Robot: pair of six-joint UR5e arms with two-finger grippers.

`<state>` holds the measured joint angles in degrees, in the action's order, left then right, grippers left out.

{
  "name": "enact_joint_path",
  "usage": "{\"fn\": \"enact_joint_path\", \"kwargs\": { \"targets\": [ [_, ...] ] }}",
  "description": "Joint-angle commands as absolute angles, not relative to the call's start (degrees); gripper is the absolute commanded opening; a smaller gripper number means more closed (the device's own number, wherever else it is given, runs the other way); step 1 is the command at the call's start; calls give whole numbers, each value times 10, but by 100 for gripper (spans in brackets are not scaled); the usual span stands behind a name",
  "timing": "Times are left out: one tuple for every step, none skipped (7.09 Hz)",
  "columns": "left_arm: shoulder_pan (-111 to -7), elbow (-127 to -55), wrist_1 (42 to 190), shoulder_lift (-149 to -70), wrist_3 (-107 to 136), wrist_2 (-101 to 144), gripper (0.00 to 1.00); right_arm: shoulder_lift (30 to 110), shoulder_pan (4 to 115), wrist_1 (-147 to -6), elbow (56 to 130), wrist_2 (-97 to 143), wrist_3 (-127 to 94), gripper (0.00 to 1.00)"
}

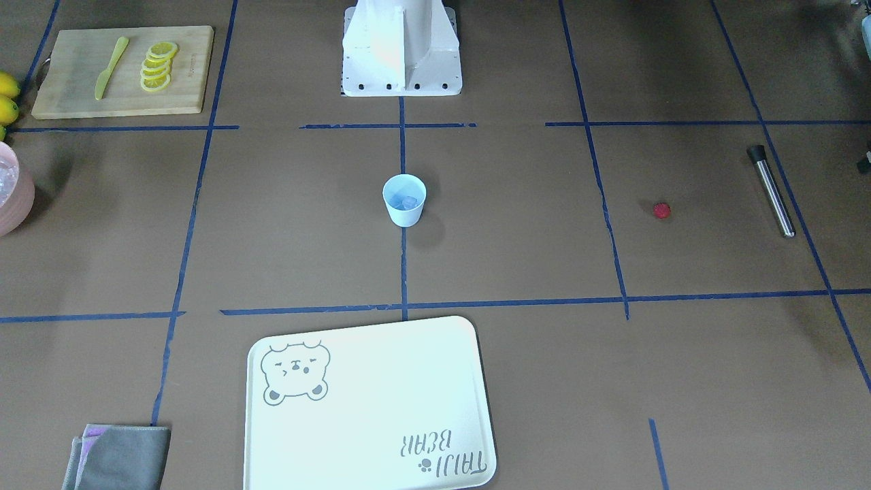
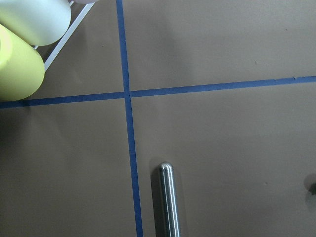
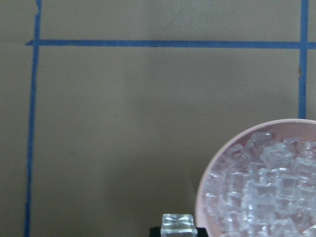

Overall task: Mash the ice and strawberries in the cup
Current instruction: 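Grasp a third ice cube from the pink bowl with the right gripper, then carry the ice cube over the blue cup and release it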

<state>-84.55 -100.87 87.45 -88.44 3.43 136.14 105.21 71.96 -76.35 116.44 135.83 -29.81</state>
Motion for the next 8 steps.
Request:
{"fn": "enact_joint_path", "kwargs": {
  "targets": [
    [-846,-1009,875,-885,34,1361,100,995,646,-776,1229,1376,-523,0],
    [-846,-1010,875,-885,34,1361,100,931,602,-776,1230,1371,-637,0],
    [-846,-1010,875,-885,34,1361,100,860,545,-777,1229,1348,-756,0],
    [-846,-1009,875,-885,34,1361,100,792,469,-781,1223,1292,-852,0],
    [-846,-1008,875,-885,34,1361,100,710,406,-783,1187,1224,-932,0],
    [-846,-1003,875,-885,33,1361,100,636,368,-802,1143,1188,-979,0],
    [-845,-1002,875,-885,33,1361,100,571,328,-821,1102,1126,-1002,0],
    [-845,-1001,875,-885,33,1361,100,525,300,-819,1053,1082,-1031,0]
  ]
}}
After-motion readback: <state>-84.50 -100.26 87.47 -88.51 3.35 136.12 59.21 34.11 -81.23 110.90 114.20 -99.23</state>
